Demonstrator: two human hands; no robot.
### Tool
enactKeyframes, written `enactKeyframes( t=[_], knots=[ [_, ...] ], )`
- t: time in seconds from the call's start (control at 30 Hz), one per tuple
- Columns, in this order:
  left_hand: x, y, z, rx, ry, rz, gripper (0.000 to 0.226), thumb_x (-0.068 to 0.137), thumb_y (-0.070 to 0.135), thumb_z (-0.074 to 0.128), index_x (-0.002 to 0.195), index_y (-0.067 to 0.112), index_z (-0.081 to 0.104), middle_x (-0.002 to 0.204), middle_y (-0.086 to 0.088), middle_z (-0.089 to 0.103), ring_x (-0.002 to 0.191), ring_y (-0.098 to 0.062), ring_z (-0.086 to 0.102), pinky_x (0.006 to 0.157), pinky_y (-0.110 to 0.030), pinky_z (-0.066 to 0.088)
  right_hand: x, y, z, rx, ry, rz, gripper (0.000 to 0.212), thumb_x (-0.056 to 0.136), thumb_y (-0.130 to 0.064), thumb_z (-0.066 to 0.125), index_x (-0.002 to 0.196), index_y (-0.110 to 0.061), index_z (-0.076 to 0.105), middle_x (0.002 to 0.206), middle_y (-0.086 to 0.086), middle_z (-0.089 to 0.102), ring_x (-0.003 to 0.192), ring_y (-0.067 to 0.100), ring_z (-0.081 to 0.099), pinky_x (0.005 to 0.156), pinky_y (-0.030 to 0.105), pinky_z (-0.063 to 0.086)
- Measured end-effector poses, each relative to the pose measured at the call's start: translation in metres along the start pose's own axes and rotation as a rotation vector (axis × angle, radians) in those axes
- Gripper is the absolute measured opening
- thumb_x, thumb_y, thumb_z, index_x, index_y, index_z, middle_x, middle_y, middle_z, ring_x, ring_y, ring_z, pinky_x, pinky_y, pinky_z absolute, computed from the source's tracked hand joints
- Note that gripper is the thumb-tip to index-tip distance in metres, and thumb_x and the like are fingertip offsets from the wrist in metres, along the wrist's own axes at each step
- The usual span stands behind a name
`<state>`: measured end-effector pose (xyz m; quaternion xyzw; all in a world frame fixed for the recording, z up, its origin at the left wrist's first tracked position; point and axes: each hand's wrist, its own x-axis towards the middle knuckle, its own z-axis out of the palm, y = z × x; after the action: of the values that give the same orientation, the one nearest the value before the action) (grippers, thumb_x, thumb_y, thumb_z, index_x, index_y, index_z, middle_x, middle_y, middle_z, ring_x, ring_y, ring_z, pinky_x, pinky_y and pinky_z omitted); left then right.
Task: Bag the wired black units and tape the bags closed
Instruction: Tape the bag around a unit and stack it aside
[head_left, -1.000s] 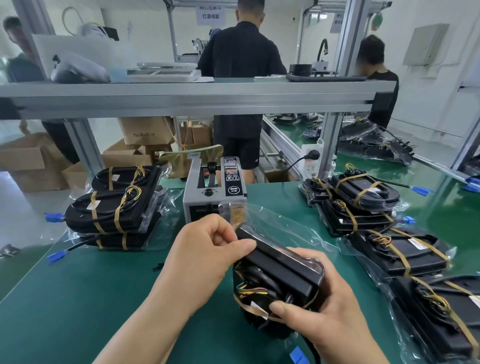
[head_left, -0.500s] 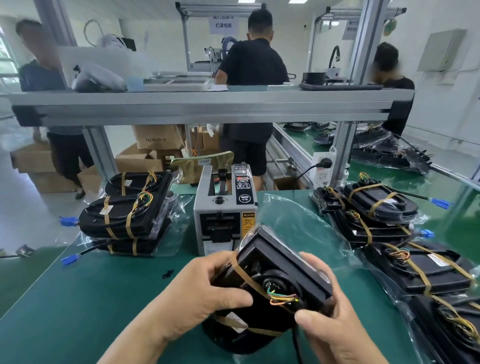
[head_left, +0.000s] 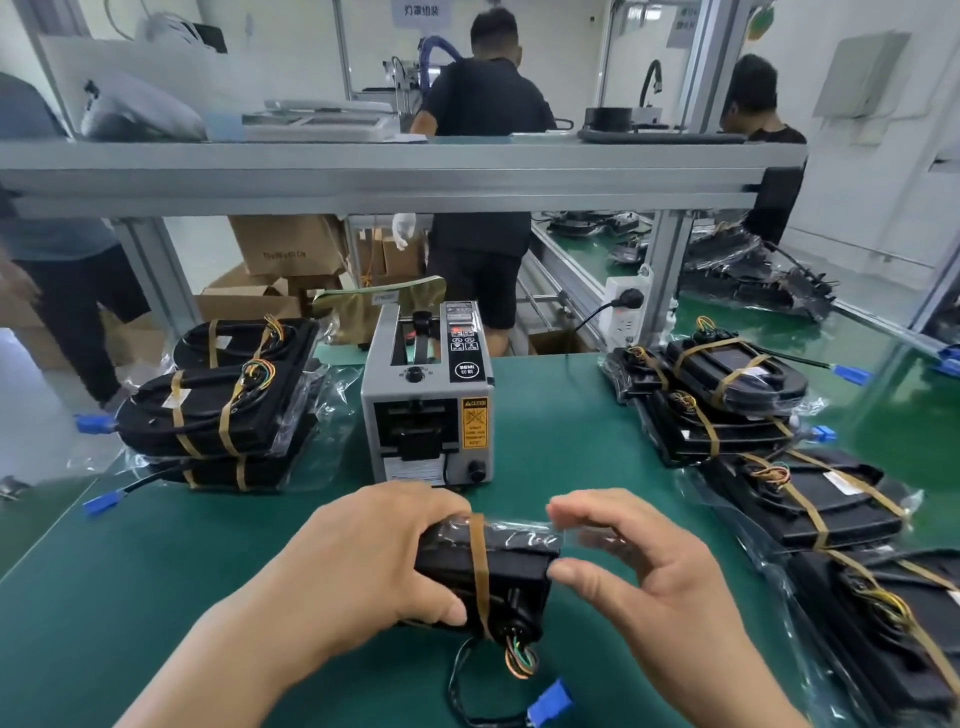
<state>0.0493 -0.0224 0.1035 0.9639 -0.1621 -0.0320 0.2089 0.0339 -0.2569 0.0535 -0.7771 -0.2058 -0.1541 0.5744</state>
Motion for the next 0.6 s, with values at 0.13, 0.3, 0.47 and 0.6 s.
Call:
enactKeyframes(
  t=[0.13, 0.3, 0.47, 0.6],
  knots=[
    [0.002, -0.001, 0.006, 0.067, -0.019, -0.001, 0.063, 0.059, 0.057, 0.078, 0.116, 0.049, 0.051, 0.104, 0.025, 0.057, 0.098, 0.003, 0.050, 0.088, -0.023, 0.045, 0.007, 0.001, -0.001, -0.099, -0.030, -0.057, 0.019, 0.076, -0.017, 0.080, 0.088, -0.031, 0.077, 0.096, -0.016, 0.071, 0.092, 0.007, 0.069, 0.080, 0.011, 0.048],
    [0.005, -0.001, 0.010, 0.067, -0.034, 0.005, 0.064, 0.060, 0.057, 0.078, 0.117, 0.049, 0.050, 0.103, 0.025, 0.057, 0.098, 0.006, 0.049, 0.088, -0.022, 0.045, 0.012, -0.001, 0.003, -0.227, 0.018, -0.030, 0.009, 0.084, -0.019, 0.067, 0.074, -0.021, 0.068, 0.083, -0.014, 0.067, 0.081, 0.005, 0.064, 0.071, 0.008, 0.042],
    [0.007, 0.002, 0.015, 0.060, -0.048, 0.038, 0.065, 0.060, 0.058, 0.077, 0.118, 0.048, 0.049, 0.103, 0.023, 0.056, 0.098, 0.003, 0.049, 0.088, -0.024, 0.044, 0.012, 0.003, 0.016, -0.160, 0.198, 0.142, 0.024, 0.091, -0.016, 0.068, 0.070, -0.023, 0.060, 0.066, -0.014, 0.060, 0.063, 0.003, 0.053, 0.059, 0.010, 0.038],
    [0.009, -0.002, 0.013, 0.022, -0.081, 0.038, 0.064, 0.061, 0.054, 0.080, 0.119, 0.050, 0.051, 0.106, 0.026, 0.053, 0.104, 0.004, 0.046, 0.094, -0.022, 0.039, 0.010, 0.003, 0.023, -0.002, 0.232, 0.246, 0.017, 0.088, -0.018, 0.068, 0.075, -0.028, 0.065, 0.062, -0.013, 0.060, 0.058, -0.001, 0.050, 0.057, 0.010, 0.039]
  ],
)
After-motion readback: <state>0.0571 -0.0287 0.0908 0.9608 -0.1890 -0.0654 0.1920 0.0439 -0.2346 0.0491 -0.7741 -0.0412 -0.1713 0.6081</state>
